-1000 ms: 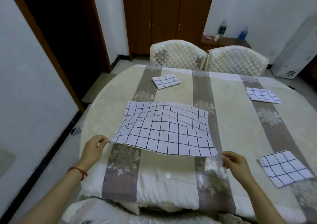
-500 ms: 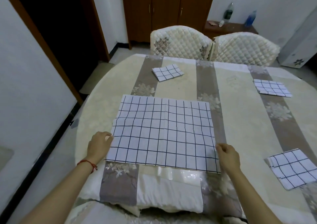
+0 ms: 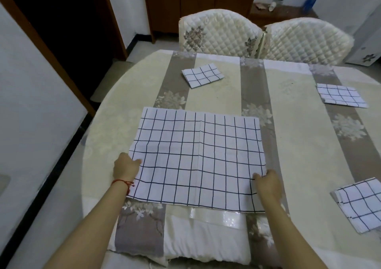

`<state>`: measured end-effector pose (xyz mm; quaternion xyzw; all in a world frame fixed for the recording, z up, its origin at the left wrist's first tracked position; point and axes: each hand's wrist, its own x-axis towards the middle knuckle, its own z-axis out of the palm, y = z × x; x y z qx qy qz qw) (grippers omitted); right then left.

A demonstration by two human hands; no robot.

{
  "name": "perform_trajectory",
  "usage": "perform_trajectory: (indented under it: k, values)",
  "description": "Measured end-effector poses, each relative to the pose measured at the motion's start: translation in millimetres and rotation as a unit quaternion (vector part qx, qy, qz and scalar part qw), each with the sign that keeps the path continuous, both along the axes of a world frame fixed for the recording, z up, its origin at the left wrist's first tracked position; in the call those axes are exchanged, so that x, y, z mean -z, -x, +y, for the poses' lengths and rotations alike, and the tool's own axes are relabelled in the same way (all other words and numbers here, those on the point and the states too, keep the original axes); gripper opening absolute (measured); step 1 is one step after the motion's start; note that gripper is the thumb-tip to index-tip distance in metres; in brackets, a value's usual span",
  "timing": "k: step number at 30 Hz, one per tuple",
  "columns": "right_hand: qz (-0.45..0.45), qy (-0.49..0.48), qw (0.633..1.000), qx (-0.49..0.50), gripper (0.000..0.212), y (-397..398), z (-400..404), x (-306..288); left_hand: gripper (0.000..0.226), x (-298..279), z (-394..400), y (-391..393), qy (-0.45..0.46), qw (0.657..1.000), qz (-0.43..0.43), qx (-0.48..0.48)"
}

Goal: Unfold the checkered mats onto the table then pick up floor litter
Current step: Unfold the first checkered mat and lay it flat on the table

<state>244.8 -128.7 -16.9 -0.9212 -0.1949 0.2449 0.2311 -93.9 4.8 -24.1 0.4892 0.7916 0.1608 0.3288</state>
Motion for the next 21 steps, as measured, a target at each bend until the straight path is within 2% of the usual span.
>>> perform_trajectory:
  k: [2, 4, 10, 13, 19, 21]
  values:
    - [0.001, -0.02, 1.0, 0.011, 0.023, -3, -8, 0, 0.03, 0, 1, 8, -0.033, 0.999, -0.024, 0.014]
    - [-0.003, -0.035, 0.999, 0.017, 0.017, -5, -18, -1, 0.051, 0, 0, 16, -0.069, 0.997, -0.019, 0.037]
    - [-0.002, -0.009, 1.0, 0.002, 0.019, -2, -47, -3, 0.053, 3, -16, 32, -0.069, 0.993, 0.015, 0.099]
    - [-0.001, -0.007, 1.0, -0.002, 0.038, 2, -52, -6, 0.052, 5, -30, 34, -0.074, 0.991, 0.039, 0.099]
    - [-0.015, -0.008, 1.0, -0.009, 0.034, 7, -57, -4, 0.05, 8, -36, 40, -0.113, 0.989, 0.052, 0.085]
    - [-0.059, 0.021, 0.998, -0.024, 0.034, 7, -57, -2, 0.037, 5, -37, 38, -0.11, 0.99, 0.06, 0.067]
